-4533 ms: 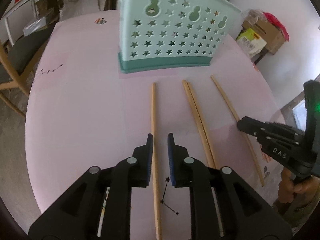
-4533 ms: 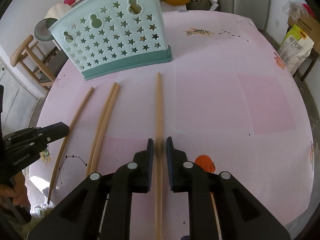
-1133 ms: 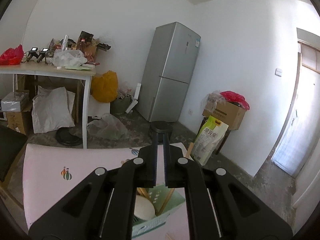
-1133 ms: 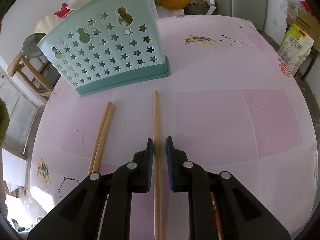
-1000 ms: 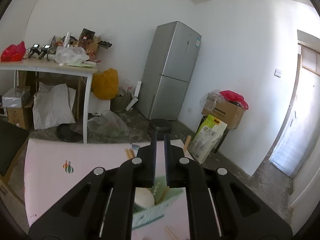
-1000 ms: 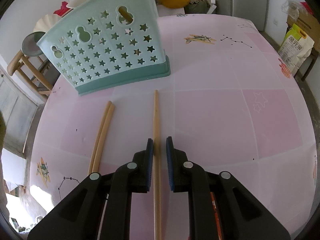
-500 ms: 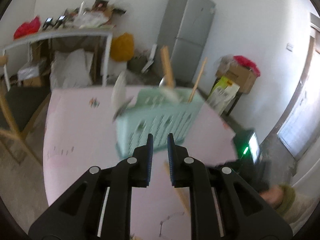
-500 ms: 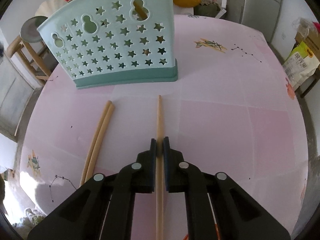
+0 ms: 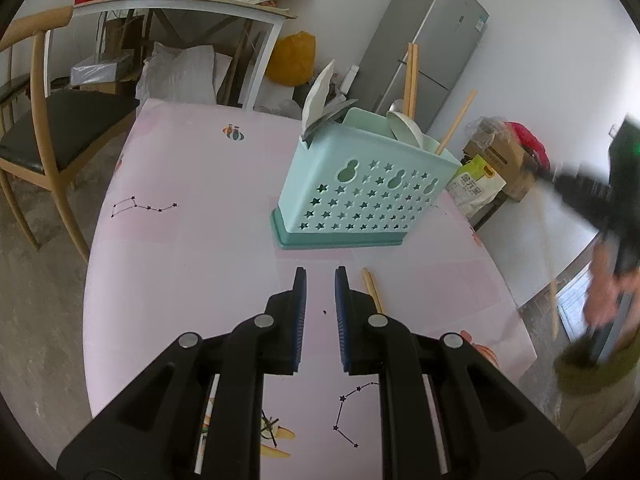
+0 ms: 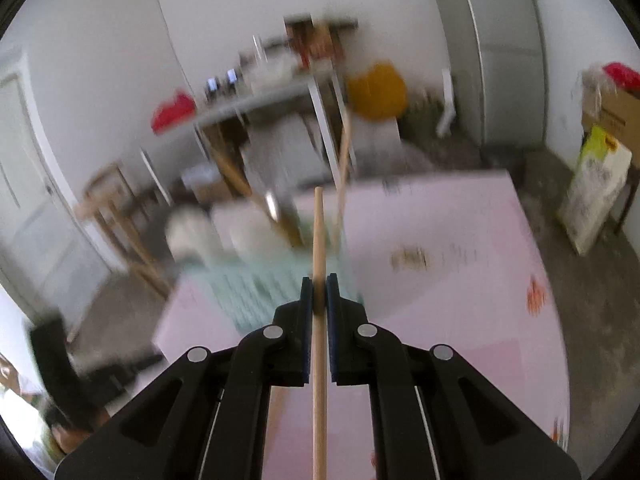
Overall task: Organize utensils
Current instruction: 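Raise the right gripper's chopstick over the holder and open to drop it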
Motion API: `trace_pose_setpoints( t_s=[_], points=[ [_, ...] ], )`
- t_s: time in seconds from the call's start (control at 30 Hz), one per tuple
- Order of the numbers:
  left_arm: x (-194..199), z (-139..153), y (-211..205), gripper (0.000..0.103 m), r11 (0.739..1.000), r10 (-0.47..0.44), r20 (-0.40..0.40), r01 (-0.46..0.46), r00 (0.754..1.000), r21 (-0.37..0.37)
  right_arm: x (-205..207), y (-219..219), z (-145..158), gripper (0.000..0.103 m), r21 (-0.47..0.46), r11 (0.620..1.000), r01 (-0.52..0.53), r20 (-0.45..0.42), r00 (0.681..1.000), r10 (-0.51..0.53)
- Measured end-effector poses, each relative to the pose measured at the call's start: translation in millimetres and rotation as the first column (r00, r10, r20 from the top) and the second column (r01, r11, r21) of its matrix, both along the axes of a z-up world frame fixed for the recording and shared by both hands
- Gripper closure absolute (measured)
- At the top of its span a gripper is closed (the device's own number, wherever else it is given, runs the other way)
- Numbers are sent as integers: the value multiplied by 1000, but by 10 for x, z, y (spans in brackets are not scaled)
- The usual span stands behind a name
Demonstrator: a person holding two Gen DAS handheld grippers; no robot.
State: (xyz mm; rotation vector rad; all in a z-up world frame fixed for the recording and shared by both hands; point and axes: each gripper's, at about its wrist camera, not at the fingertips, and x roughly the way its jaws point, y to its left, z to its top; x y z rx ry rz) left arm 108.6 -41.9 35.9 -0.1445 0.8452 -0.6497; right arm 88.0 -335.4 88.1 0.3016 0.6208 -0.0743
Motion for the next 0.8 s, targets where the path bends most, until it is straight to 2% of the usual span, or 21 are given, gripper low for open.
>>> trace_pose_setpoints(
  t_s=[0.13,0.3,0.53,0.8],
  points=[
    [2,-10,-23,90,1000,6,-3,-6,1000,-6,245,-79,374,96,6,1000,13,153,988,-14],
    [40,-32,21,90,1000,29,-11,-29,1000,-2,717,-171,523,96,43,999,11,266,964,-22],
    [126,-64,151,90,997,78,-19,-77,997,8,1223,-65,462,96,-20,998,58,330,943,-48],
    [211,-129,236,90,995,102,-33,-102,994,15,1530,-17,223,96,-133,984,118,314,947,-71]
  ],
)
